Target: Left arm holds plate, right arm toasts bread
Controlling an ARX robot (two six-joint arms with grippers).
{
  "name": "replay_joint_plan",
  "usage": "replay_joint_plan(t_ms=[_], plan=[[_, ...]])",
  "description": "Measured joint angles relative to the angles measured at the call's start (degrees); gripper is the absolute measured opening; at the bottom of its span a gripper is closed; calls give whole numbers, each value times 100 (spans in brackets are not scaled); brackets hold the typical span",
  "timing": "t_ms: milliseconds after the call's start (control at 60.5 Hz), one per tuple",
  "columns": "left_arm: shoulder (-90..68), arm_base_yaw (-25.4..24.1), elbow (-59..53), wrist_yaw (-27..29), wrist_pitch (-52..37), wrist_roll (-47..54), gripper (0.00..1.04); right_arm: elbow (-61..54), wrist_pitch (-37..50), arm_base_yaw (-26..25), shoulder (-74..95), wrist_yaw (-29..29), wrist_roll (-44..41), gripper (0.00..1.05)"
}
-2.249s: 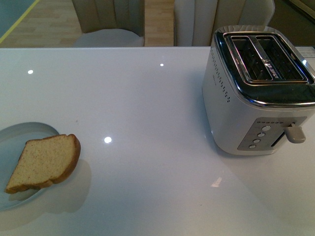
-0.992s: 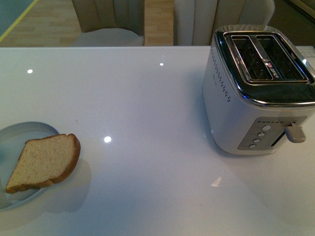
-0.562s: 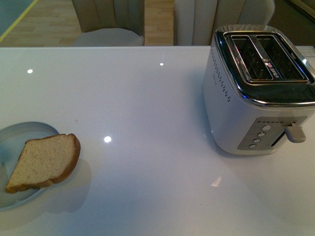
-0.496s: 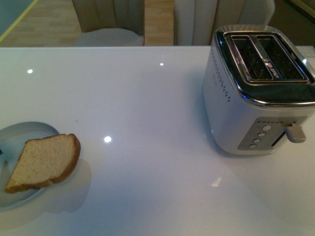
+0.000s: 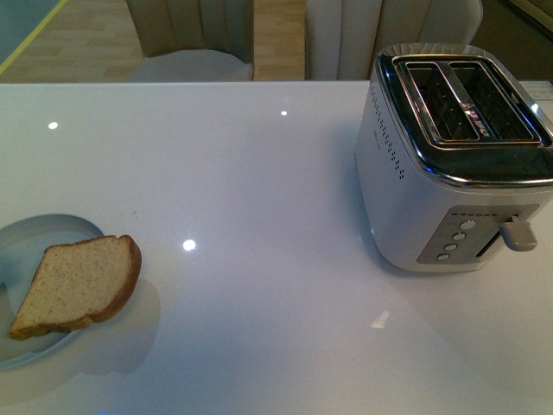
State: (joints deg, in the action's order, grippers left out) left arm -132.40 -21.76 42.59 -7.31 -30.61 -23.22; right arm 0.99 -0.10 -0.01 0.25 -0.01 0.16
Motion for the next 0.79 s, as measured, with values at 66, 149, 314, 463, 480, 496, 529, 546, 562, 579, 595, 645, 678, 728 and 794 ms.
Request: replay_joint_plan(t_ms=[66,149,314,463,480,496,529,546,562,579,595,645,678,728,794], plan=[[-7,-9,-2,-37,0,-70,60,0,0,0,0,0,-2,96],[-13,-26,-2,-109,11,-173,48,0,0,0,0,0,0,96],[-48,-109,-2,-262,17,-402,21,0,0,0,0,0,0,96],[-50,-190,-2,-535,20,-586,3,0,0,0,0,0,0,96],[-48,-195,-2,-544,20,-610,3,0,0,0,0,0,0,96],[-48,-203,-2,-553,20,-647,3,0,0,0,0,0,0,96],[-48,-221,-2,-560,20,-726,3,0,0,0,0,0,0,96],[-48,-232,-2,-566,20,-739,3,0,0,0,0,0,0,96],[-48,-249,-4,-579,20,-791,3,0,0,0,0,2,0,96],[-48,-269,-7,-603,24,-831,3,0,0,0,0,0,0,96],[-48,-286,-9,-616,26,-881,3,0,0,0,0,0,0,96],[-33,-334,-46,-667,24,-1012,3,0,0,0,0,0,0,96],[-4,-356,-81,-695,24,-1073,3,0,0,0,0,0,0,96],[94,-365,-151,-741,28,-1117,3,0,0,0,0,0,0,96],[345,-350,-271,-820,57,-1165,3,0,0,0,0,0,0,96]])
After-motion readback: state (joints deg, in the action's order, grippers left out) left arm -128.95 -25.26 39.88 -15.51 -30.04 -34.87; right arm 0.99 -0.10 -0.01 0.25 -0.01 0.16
